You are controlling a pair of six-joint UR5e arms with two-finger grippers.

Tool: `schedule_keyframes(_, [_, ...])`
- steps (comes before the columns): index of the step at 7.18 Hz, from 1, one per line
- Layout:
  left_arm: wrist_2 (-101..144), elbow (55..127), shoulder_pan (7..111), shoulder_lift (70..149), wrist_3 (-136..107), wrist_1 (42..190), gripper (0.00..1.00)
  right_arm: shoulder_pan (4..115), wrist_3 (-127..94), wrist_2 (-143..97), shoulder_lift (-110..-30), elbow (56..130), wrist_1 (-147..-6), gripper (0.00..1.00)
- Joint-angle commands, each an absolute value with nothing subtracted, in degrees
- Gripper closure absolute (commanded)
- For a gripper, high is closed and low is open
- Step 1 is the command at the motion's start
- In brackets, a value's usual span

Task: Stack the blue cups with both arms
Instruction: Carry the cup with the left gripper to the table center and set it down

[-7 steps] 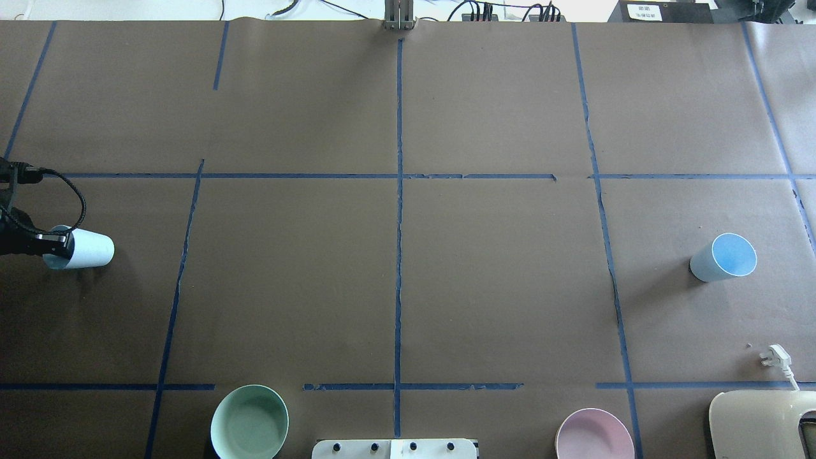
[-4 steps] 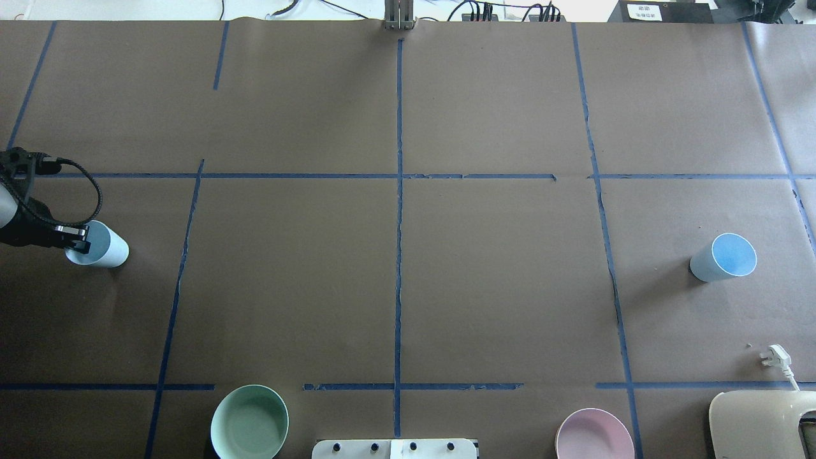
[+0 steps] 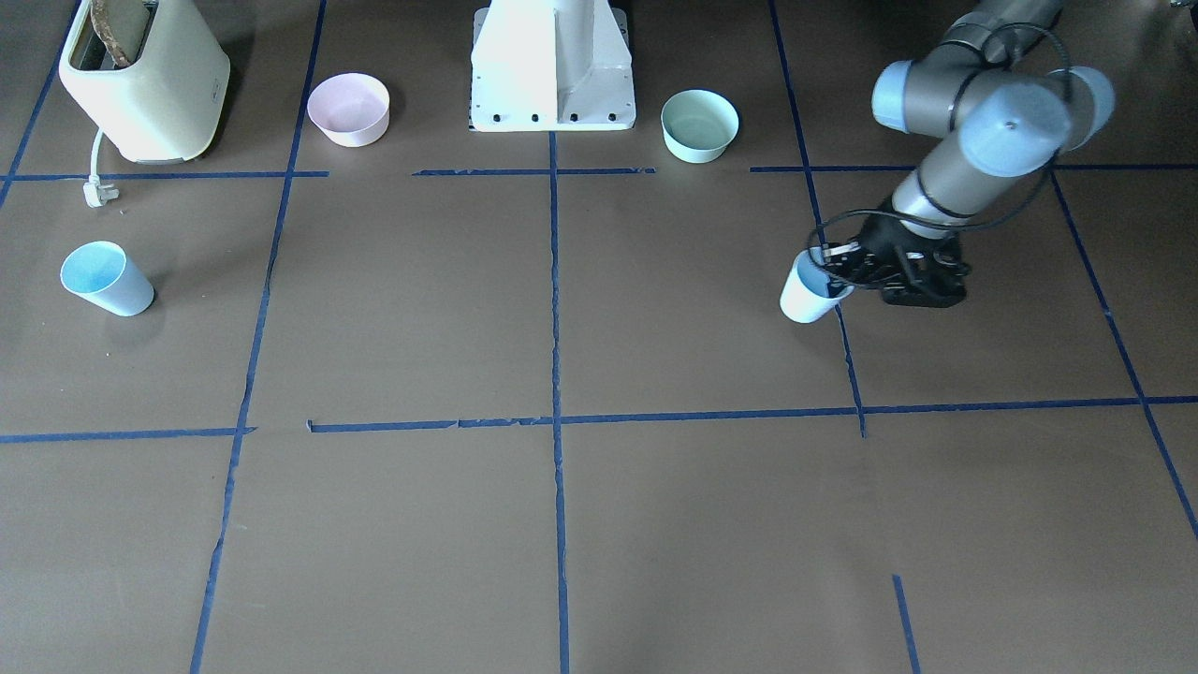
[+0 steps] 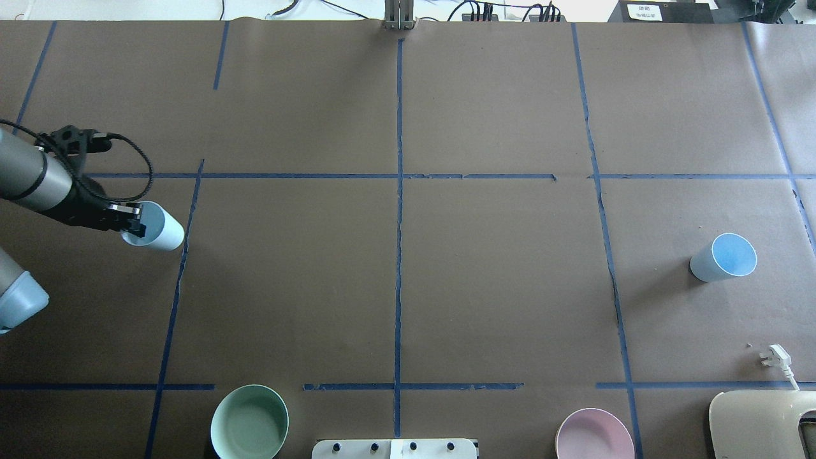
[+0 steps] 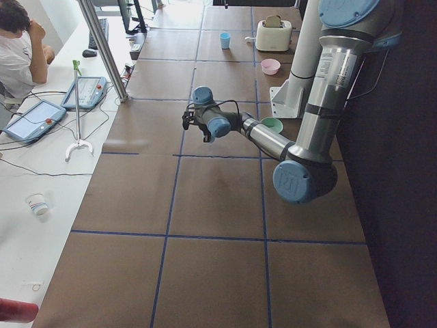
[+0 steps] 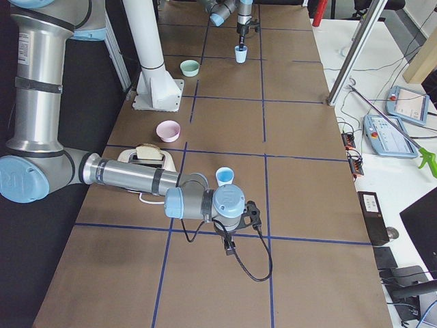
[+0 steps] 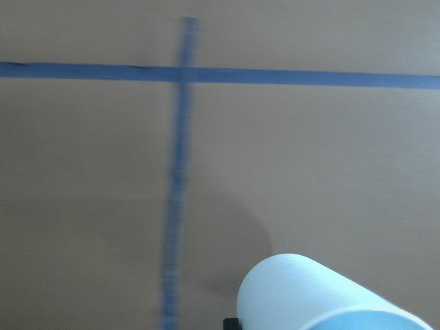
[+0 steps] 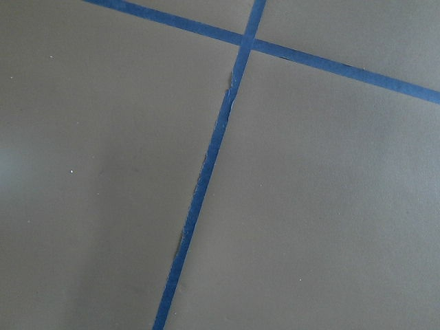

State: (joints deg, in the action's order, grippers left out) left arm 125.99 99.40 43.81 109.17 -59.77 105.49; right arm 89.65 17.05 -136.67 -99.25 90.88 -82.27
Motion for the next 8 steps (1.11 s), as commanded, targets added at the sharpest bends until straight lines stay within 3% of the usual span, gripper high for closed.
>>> schedule_keyframes(1, [121.6,94.7,37.5,126.2,-64.8,93.5,1.0,89.6,17.1,-136.7,-99.2,90.9,-82.3,0.0])
schedule_keyframes(3, [117.6,85.0,32.5,137.4,-70.5,93.8,1.0,89.6,17.0,-137.1,-99.2,90.9,-82.3,0.0])
schedule_keyframes(4, [116.5,83.5,31.4,137.9,-70.9,94.7,0.96,89.6,17.0,-137.0,-99.3,90.9,-82.4,0.0])
schedule_keyframes(5, [116.3,83.4,30.6,137.6,-71.0,95.3,0.84,89.6,17.0,-137.1,-99.2,90.9,-82.3,0.0])
schedule_keyframes(6, [116.3,83.4,30.2,137.5,-71.0,96.0,0.52,89.6,17.0,-137.1,-99.3,90.9,-82.3,0.0])
schedule_keyframes(7, [116.3,83.4,30.1,137.5,-70.9,97.7,0.13,89.6,17.0,-137.1,-99.2,90.9,-82.3,0.0])
schedule_keyframes(8, [116.3,83.9,30.1,137.5,-70.9,100.4,0.0,89.6,17.0,-137.1,-99.2,91.0,-82.2,0.0])
